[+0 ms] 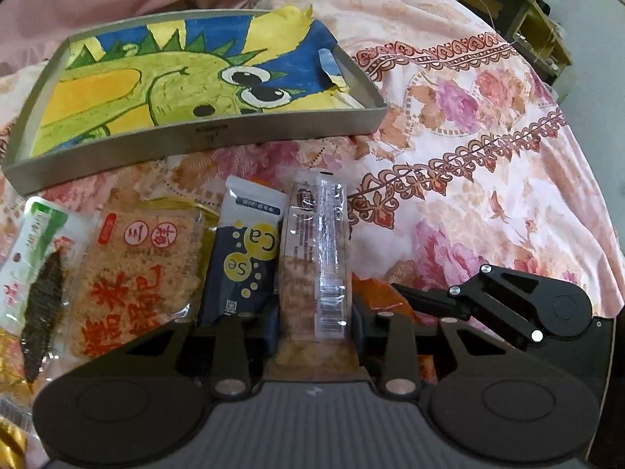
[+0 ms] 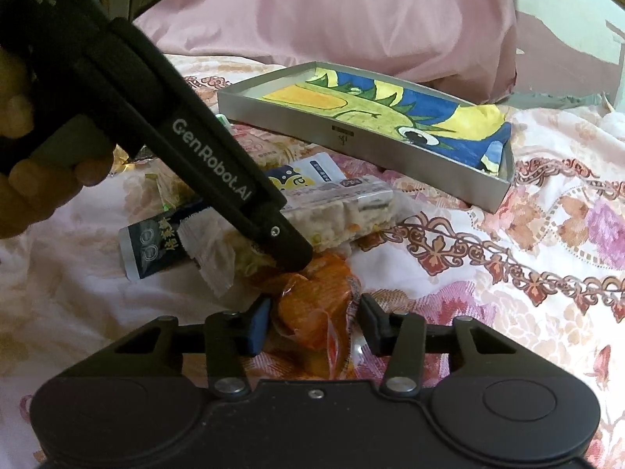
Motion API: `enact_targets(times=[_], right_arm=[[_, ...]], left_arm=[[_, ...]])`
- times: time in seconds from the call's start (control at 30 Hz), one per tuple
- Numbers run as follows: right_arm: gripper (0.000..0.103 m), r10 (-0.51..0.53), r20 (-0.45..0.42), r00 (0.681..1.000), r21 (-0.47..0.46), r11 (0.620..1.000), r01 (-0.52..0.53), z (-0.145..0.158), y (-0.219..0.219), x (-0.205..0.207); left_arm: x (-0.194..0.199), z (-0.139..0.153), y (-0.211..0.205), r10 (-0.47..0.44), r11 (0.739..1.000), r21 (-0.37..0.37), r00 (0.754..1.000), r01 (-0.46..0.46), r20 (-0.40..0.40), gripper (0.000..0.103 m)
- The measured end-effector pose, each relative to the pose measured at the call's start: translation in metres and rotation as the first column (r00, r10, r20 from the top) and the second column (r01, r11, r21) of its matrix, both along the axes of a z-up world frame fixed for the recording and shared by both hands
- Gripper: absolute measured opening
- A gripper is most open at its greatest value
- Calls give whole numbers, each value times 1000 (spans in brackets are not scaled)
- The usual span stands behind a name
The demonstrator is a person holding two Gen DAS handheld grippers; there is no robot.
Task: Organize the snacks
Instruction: 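Grasp the clear wrapped bar with the left tool while the right tool grasps the orange candy bag, then carry the bar and candy bag into the dinosaur tray and open both tools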
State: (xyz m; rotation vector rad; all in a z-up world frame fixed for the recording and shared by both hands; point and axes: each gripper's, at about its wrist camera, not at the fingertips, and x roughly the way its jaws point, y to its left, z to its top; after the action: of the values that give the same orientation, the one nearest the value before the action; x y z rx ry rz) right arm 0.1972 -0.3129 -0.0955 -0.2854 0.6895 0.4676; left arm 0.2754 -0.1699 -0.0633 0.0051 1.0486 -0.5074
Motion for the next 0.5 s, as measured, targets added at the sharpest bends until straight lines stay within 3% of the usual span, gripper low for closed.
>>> enact_targets(times=[0.5], right_arm=[[48,24,174,985,-149,989,2,15,7,-20]], left_arm=[[-23,55,4,82,995,47,982,-91,173,37]])
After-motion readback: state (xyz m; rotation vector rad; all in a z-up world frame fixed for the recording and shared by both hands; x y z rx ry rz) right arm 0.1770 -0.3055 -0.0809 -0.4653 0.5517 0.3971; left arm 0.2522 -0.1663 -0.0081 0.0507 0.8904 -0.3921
